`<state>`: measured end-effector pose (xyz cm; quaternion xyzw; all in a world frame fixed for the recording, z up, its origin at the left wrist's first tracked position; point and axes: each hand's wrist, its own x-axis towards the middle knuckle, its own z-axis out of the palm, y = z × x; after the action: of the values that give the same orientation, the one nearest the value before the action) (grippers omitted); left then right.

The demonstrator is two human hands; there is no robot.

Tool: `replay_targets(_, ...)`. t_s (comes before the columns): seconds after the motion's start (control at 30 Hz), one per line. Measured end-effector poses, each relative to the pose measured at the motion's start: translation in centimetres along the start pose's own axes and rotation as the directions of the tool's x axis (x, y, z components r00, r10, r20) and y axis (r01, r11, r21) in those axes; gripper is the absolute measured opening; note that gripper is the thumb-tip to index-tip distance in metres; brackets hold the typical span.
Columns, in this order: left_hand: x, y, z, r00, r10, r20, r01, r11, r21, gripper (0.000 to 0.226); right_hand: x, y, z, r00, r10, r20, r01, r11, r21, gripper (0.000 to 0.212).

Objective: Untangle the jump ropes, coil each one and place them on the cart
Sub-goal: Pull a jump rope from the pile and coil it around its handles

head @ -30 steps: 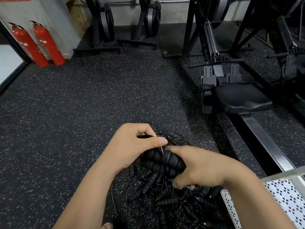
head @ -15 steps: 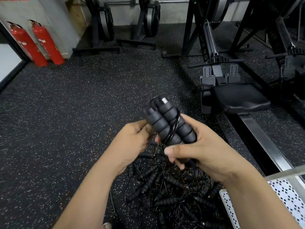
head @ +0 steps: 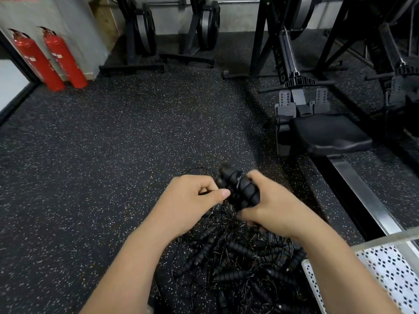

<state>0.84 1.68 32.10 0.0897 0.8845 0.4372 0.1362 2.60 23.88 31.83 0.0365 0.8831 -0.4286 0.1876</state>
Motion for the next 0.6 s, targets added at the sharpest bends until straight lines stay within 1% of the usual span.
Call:
replay_targets(0.07,0.0,-0.1,0.0,1.0,0.001,-0.004,-0.001,1.0,-0.007,0.028,-0.3,-0.3,0.0,0.988,0.022,0.15,-0.01,0.997,-0.079,0.049)
replay_targets(0.17,-0.1,-0.1,0.0,1.0,0.001,0.029,0.001,0.998,-0.061,0.02,-1.0,-0.9,0.4,0.923,0.03,0.384,0.013,0.994,-0.109,0.057)
replay_targets(0.23,-0.1,-0.1,-0.1,0.998,0.024,0.057,-0.017,0.992,-0.124,0.021,-1.6,-1.4,0.4,0.856,0.014,0.517,0.017,0.998,-0.054,0.065)
replay_targets(0.33,-0.1,-0.2,-0.6,0.995,0.047,0.085,-0.021,0.959,-0.282,0.03,-2.5,-2.1,-0.3,0.756,-0.071,0.65,0.007,0.995,0.101,0.053)
replay_targets(0.43,-0.2,-0.3,-1.3,0.991,0.051,0.123,0.001,0.922,-0.388,0.039,-3.1,-2.7,-0.9,0.685,-0.21,0.698,0.019,0.962,0.271,0.049)
replay_targets(0.5,-0.1,-0.1,-1.4,0.987,0.062,0.149,0.013,0.89,-0.456,0.046,-3.3,-2.7,-1.2,0.657,-0.309,0.687,0.031,0.922,0.385,0.053)
replay_targets(0.53,0.0,-0.1,-1.4,0.985,0.067,0.161,0.02,0.874,-0.485,0.048,-3.4,-2.7,-1.3,0.655,-0.354,0.667,0.041,0.898,0.437,0.057)
replay_targets(0.6,-0.1,0.8,-1.2,0.985,0.049,0.168,0.055,0.823,-0.565,0.047,-3.3,-2.6,-1.3,0.678,-0.432,0.596,0.069,0.843,0.533,0.064)
